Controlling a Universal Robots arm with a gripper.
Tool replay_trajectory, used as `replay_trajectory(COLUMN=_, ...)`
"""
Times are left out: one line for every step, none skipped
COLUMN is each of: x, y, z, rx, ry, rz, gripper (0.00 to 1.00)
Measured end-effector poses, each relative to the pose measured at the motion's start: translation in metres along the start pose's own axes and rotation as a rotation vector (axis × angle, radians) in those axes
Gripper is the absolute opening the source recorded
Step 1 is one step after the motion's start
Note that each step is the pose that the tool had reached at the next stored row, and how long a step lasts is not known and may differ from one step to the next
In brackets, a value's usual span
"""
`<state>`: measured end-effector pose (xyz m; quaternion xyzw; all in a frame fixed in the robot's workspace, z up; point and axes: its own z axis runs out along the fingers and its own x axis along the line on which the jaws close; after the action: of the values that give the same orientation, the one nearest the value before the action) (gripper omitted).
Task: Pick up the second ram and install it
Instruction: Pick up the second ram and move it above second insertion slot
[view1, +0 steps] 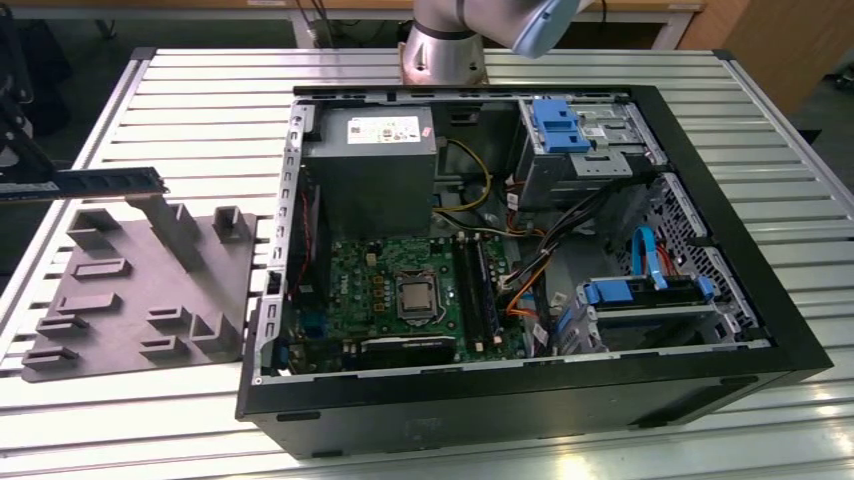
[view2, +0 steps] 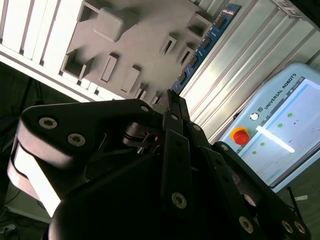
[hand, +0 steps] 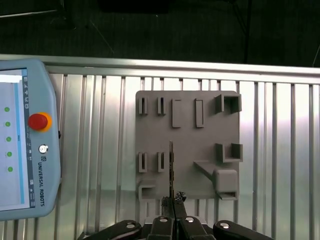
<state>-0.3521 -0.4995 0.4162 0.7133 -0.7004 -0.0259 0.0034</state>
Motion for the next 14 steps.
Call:
replay_trajectory(x=0.0000, y=-0.0018, z=0.0000, rx=0.0000, ry=0.0000, rz=0.000, gripper=0.12)
replay_trajectory(x=0.0001, y=-0.0034, z=-0.0001, rx=0.0001, ry=0.0000, rz=0.000, gripper=0.12)
replay_trajectory(x=0.0001, y=-0.0051, z=-0.0002, rx=-0.0001, ry=0.0000, rz=0.000, gripper=0.12)
replay_trajectory(x=0.0001, y=-0.0068, z=-0.0003, rx=0.0000, ry=0.0000, rz=0.000, gripper=0.12)
replay_trajectory(x=0.0001, y=-0.0085, z=-0.0003, rx=0.0000, ry=0.0000, rz=0.000, gripper=0.12)
replay_trajectory(x=0.0002, y=-0.0102, z=-0.0004, rx=0.0000, ry=0.0000, rz=0.000, gripper=0.12)
replay_trajectory(x=0.0002, y=-0.0119, z=-0.0005, rx=0.0000, ry=0.0000, rz=0.000, gripper=0.12)
replay_trajectory(x=0.0002, y=-0.0138, z=-0.0006, rx=0.0000, ry=0.0000, rz=0.000, gripper=0.12)
replay_trajectory(x=0.0003, y=-0.0155, z=-0.0007, rx=-0.0001, ry=0.0001, rz=0.000, gripper=0.12)
replay_trajectory(x=0.0003, y=-0.0171, z=-0.0007, rx=0.0000, ry=0.0000, rz=0.000, gripper=0.12)
replay_trajectory(x=0.0003, y=-0.0188, z=-0.0008, rx=0.0001, ry=0.0000, rz=0.000, gripper=0.12)
replay_trajectory(x=0.0004, y=-0.0206, z=-0.0009, rx=0.0000, ry=0.0000, rz=0.000, gripper=0.12)
replay_trajectory(x=0.0004, y=-0.0224, z=-0.0009, rx=0.0000, ry=0.0000, rz=0.000, gripper=0.12)
replay_trajectory(x=0.0004, y=-0.0243, z=-0.0010, rx=0.0000, ry=0.0000, rz=0.000, gripper=0.12)
